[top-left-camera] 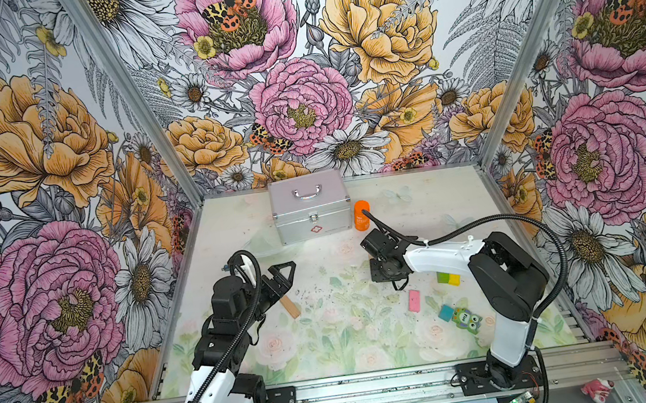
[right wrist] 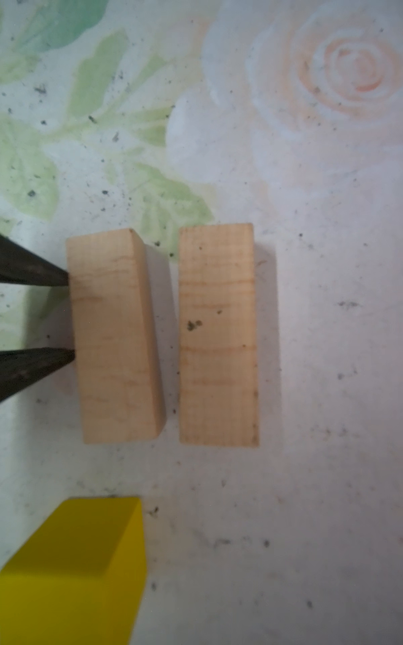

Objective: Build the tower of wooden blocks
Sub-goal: 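Lower the wooden block beside the other block and open the right gripper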

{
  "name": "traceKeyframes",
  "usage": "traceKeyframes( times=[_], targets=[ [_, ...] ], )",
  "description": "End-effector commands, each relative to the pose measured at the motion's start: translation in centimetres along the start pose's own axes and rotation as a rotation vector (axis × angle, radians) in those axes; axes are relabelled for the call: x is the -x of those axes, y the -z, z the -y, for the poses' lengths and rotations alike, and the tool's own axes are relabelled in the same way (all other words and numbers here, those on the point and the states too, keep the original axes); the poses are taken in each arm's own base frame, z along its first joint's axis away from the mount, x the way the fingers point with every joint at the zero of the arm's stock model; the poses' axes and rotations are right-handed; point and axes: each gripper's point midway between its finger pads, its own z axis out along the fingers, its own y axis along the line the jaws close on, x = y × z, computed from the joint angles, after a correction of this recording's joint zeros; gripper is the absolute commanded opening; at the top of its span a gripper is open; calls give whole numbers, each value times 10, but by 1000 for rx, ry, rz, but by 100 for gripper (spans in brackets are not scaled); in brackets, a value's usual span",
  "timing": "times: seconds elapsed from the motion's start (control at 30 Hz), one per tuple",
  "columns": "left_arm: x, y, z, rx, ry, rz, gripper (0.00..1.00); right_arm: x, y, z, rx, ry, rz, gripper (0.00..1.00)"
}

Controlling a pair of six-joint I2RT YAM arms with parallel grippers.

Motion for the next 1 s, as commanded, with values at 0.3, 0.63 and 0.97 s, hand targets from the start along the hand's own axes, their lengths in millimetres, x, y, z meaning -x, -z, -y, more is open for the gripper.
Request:
traceKeyframes(
  times=[0.3,0.63,0.97],
  targets=[
    [11,1,13,-20,-38,28,97,12,-9,-2,-10,5,-1,32],
    [11,1,13,-22,-42,28,97,14,-8,1,-24,17,-1,32],
    [10,2,10,-9,-39,31,99,13,-12,3,-27,15,-12,34]
  ],
)
